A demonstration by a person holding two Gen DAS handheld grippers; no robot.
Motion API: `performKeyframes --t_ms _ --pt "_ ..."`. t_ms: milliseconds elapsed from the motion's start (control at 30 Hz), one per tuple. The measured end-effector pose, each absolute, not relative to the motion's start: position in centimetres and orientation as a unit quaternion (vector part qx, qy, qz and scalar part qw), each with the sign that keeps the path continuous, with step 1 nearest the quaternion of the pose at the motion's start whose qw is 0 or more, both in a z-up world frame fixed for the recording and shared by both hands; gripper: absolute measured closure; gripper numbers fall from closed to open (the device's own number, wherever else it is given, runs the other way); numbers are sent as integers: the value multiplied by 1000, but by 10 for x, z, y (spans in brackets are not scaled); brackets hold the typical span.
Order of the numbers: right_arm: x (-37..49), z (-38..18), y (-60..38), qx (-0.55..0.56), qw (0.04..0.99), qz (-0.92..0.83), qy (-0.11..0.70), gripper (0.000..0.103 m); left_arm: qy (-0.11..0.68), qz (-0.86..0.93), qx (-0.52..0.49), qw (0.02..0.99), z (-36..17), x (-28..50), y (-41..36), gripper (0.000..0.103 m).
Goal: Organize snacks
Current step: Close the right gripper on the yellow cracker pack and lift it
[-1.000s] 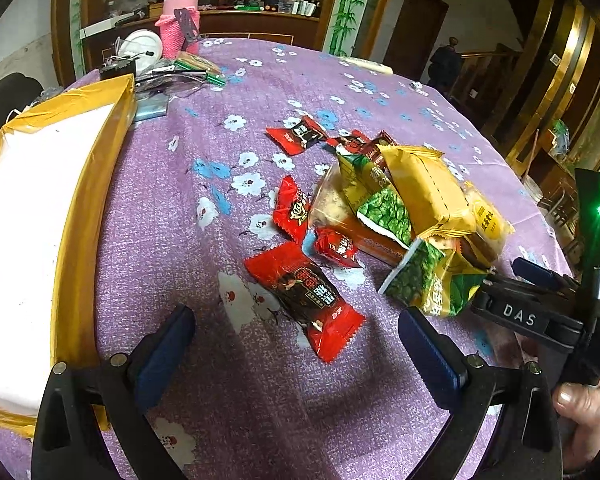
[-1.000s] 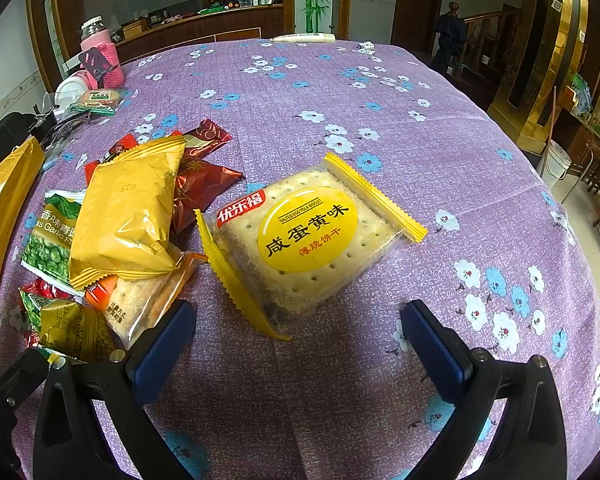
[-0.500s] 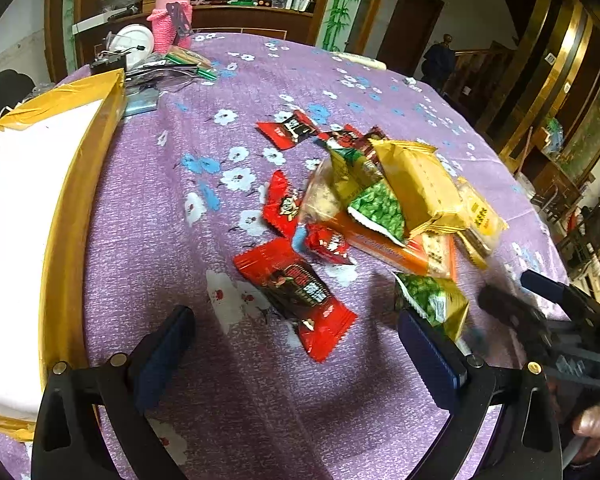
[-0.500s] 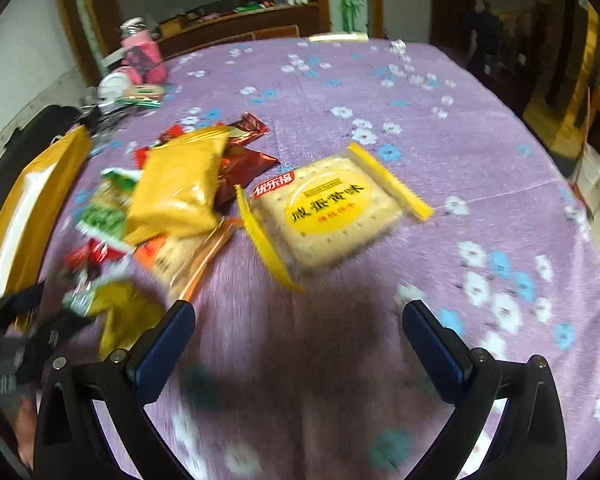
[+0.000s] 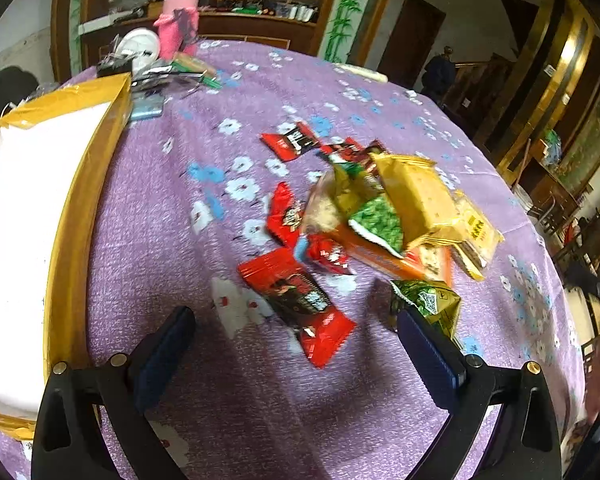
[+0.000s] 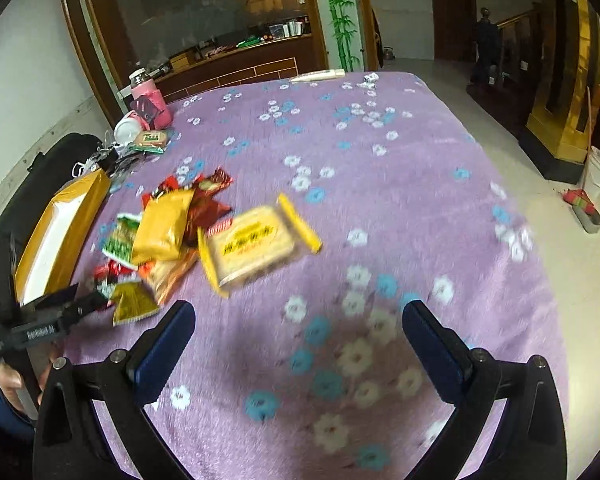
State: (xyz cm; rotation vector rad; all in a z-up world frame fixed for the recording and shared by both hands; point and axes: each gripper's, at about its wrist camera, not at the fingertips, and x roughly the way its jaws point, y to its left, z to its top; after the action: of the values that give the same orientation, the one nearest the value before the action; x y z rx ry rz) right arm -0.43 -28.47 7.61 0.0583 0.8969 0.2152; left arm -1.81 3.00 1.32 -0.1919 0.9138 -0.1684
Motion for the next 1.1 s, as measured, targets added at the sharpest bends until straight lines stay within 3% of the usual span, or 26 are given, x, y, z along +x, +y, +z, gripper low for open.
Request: performKeyframes --t_ms 100,367,500,633,800,933,1100 --pt "27 70 -278 28 875 123 467 0 423 -91 -87 897 19 -23 27 1" --pt "60 36 -278 243 794 111 546 0 389 -101 -88 912 31 -33 27 1" --pt "70 30 -269 287 773 90 558 0 378 -107 -73 917 35 -38 21 1" --pt "89 30 -247 256 782 41 567 0 372 -109 -73 919 36 -40 21 1" --pt "122 19 -217 138 802 -12 582 1 378 -109 -79 916 35 -39 23 1" --pt "117 15 -194 26 824 -20 565 13 385 -107 -82 913 32 -37 23 1" --pt "100 17 -199 6 840 5 542 24 388 -107 -79 912 31 -35 22 1"
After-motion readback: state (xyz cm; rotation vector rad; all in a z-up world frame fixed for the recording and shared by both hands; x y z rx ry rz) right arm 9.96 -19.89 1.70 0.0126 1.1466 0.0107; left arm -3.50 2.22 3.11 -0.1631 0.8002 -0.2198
